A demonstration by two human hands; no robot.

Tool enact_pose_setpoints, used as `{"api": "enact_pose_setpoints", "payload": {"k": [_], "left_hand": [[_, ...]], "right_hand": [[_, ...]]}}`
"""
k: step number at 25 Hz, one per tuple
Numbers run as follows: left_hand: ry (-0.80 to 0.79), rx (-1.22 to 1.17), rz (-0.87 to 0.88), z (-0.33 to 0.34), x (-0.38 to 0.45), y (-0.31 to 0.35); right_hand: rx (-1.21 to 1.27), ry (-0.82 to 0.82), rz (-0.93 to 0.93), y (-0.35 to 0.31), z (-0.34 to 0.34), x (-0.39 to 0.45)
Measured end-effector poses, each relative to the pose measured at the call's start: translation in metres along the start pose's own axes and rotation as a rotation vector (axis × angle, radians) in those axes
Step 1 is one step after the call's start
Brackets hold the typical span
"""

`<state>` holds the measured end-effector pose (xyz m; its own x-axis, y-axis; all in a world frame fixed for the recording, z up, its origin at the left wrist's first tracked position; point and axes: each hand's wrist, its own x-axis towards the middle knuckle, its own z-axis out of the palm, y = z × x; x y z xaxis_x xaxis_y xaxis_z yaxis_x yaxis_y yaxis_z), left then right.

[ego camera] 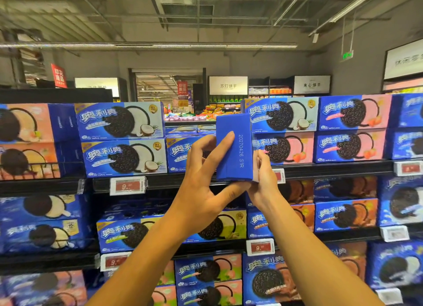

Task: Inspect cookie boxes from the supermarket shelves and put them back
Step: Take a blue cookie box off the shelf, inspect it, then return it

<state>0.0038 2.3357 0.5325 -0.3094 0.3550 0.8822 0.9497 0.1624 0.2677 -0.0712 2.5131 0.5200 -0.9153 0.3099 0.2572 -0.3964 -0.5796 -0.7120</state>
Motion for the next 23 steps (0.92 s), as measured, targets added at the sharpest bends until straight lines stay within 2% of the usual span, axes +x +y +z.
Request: {"api": "enact_pose_setpoints", "payload": {"k": [4, 11, 15, 18, 20, 23], "left_hand": [[-0.016, -0.006, 0.000, -0.009, -0.004, -0.009], [0.034, -0.010, -0.017, -0.036, -0.002, -0.040], [0.048, -0.179, -0.103, -0.038, -0.002, -0.063], [0.179, -0.373, -0.142, -0.028, 0.004, -0.072], [0.302, -0.488, -0.178, -0.020, 0.011, -0.078], [0.432, -0.508, -0.316, -0.012, 0.027, -0.082]], "right_hand": [[-0.035, 0.062, -0.021, 0.003, 0.002, 0.006], [-0.108, 0.107, -0.201, -0.019, 0.001, 0.011], [-0.086, 0.072, -0.273, -0.035, -0.001, 0.005], [-0.100, 0.075, -0.349, -0.048, -0.006, -0.001], [-0.110, 0.008, -0.416, -0.056, -0.008, -0.008], [-0.243, -0.135, -0.569, -0.071, -0.013, -0.019]]}}
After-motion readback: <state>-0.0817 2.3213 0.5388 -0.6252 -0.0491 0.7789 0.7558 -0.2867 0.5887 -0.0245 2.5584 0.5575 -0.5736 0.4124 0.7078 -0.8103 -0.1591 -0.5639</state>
